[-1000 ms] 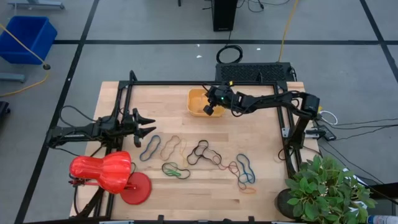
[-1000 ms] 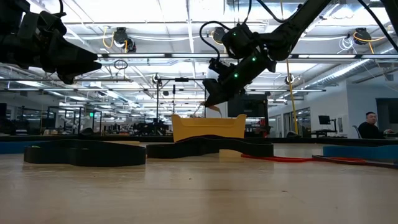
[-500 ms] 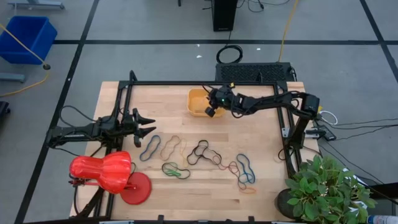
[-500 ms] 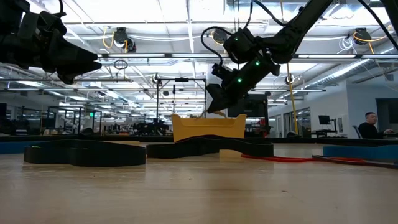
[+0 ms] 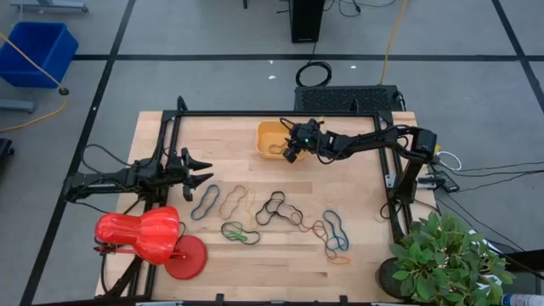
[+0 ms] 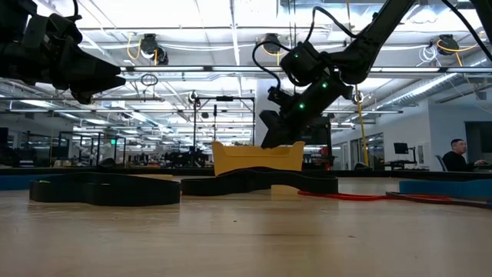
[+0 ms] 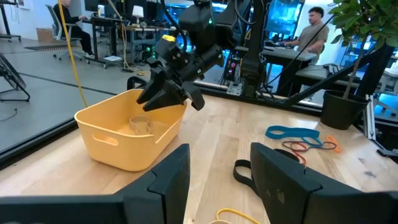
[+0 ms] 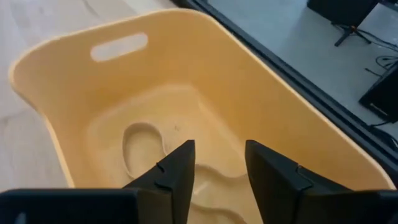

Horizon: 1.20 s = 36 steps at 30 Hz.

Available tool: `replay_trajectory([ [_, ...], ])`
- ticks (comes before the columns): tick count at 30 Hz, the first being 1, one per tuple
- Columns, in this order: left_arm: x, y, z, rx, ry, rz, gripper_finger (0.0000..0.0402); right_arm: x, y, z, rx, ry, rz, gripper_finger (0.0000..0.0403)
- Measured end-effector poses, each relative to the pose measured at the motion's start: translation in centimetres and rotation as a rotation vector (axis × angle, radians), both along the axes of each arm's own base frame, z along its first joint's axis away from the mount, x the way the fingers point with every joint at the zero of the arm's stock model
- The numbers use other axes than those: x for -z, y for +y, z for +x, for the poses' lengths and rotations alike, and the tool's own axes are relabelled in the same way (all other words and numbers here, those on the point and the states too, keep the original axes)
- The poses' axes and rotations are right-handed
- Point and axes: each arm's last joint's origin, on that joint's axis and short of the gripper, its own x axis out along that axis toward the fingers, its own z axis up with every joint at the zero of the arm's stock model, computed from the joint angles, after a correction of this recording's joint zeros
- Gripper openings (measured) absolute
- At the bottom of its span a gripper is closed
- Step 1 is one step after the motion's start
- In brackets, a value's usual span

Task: Pick and place rubber bands into bin
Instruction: Put the brown rubber band into the yellow bin

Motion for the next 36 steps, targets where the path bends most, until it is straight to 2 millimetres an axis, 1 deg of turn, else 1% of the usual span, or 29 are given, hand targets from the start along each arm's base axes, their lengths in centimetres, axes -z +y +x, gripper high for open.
replay_trajectory([
  [2, 0.0, 0.0, 0.0, 0.0, -0.001, 0.0, 0.0175, -0.3, -0.1, 0.2, 0.0, -0.032, -0.013, 0.0149],
  [5, -0.1, 0.0, 0.0, -0.001, -0.018, -0.001, 0.0175, -1.2, 0.0, 0.3, -0.005, -0.083, -0.037, 0.0157],
  [8, -0.6, 0.0, 0.0, 0.0, -0.067, 0.001, 0.0175, -3.0, 0.5, 0.1, -0.033, -0.115, -0.081, 0.0161],
  [14, -1.4, 0.0, 0.0, 0.0, -0.152, -0.007, 0.0175, -8.0, 3.0, -1.2, -0.129, -0.165, -0.178, 0.016],
  [16, -1.4, 0.0, 0.0, 0.001, -0.155, -0.016, 0.0175, -9.3, 4.1, -1.7, -0.153, -0.176, -0.182, 0.0159],
  [19, -1.4, 0.0, 0.0, 0.002, -0.156, -0.044, 0.0175, -10.4, 5.4, -2.5, -0.187, -0.162, -0.175, 0.0159],
  [21, -1.3, 0.0, 0.1, 0.001, -0.143, -0.055, 0.0175, -10.6, 6.0, -3.0, -0.207, -0.134, -0.164, 0.0161],
  [24, -0.8, 0.0, 0.6, -0.005, -0.087, -0.062, 0.0175, -10.9, 6.8, -3.5, -0.23, -0.099, -0.15, 0.0163],
  [27, -0.3, 0.1, 1.3, -0.005, 0.001, -0.088, 0.0175, -11.5, 7.4, -3.9, -0.242, -0.118, -0.153, 0.0164],
  [29, -0.4, 0.1, 1.9, -0.007, 0.062, -0.105, 0.0175, -11.9, 7.6, -4.0, -0.248, -0.129, -0.156, 0.0164],
  [33, -0.8, 0.1, 3.8, 0.011, 0.24, -0.086, 0.0175, -11.9, 7.6, -4.1, -0.244, -0.13, -0.158, 0.0164],
  [36, -0.9, 0.2, 5.6, 0.022, 0.411, -0.049, 0.0175, -11.9, 7.6, -4.1, -0.242, -0.13, -0.158, 0.0164],
])
